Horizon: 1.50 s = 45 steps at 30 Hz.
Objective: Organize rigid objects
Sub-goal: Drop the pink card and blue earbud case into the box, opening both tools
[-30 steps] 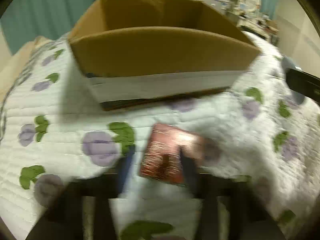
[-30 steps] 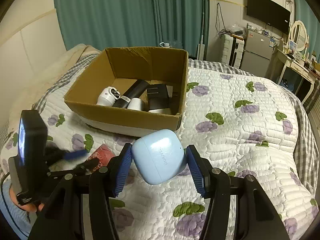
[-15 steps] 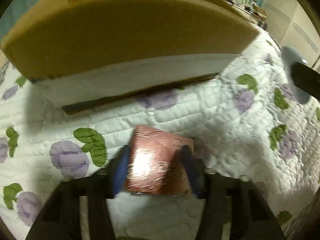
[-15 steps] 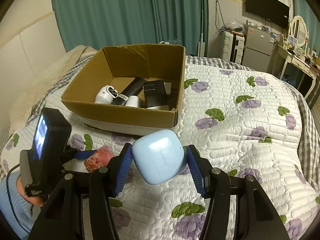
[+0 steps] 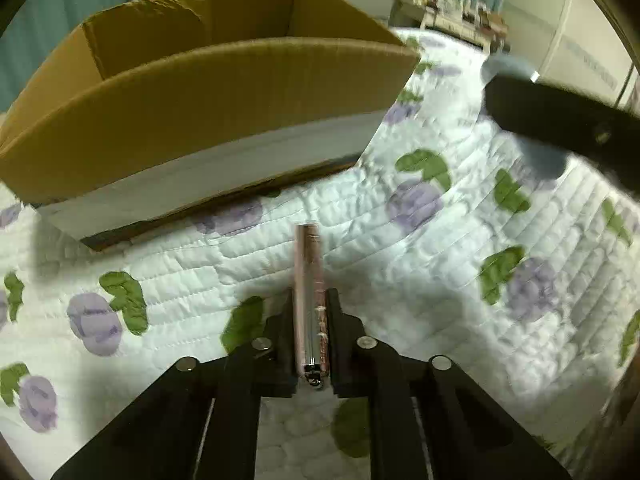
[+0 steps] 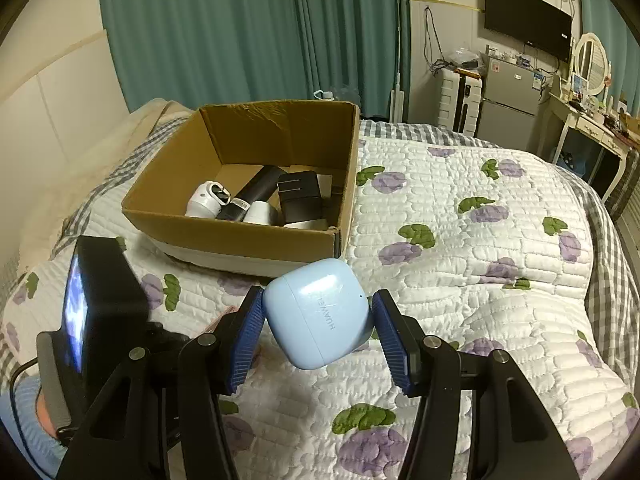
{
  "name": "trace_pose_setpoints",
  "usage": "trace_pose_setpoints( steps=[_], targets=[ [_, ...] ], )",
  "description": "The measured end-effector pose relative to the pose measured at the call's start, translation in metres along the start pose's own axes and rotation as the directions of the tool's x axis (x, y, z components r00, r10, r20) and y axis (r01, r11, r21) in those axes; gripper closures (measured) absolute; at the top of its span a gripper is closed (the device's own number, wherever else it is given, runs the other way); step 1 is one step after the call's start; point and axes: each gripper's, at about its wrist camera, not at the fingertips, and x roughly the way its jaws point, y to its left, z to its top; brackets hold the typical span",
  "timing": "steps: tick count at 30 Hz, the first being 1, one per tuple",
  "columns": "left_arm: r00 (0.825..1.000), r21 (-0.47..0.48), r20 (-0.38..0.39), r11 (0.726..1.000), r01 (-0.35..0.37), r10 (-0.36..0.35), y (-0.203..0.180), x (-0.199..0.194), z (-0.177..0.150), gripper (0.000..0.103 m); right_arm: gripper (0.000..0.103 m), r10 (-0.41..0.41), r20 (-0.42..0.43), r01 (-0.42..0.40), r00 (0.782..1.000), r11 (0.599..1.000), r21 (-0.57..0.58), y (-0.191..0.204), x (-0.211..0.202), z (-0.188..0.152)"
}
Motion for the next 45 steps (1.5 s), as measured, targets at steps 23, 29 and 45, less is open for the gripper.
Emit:
trace_pose_setpoints(
  steps=[23,29,45],
  targets=[
    [0.863,-0.152,0.380,0.943,-0.297,0.333,0.064,-0.120,0.115,0.093,0.048,-0.011,0.253,0.039,0.967,0.994,-0.103,0.024,-0.042,0.113],
    [0.868,-0.185,0.337,0.930,-0.318,0.364,0.091,-0.085,0.142,0.093,0.048,-0.001,0.246,0.025,0.969,0.995,-0.097,0.024,-0.003,0.137],
    [0.899,-0.178,0.282,0.939,-0.294,0.335,0.107,-0.031,0.145,0.045,0.048,0.013,0.170,-0.002,0.985,0.998,-0.064,0.009,0.055,0.126]
  ],
)
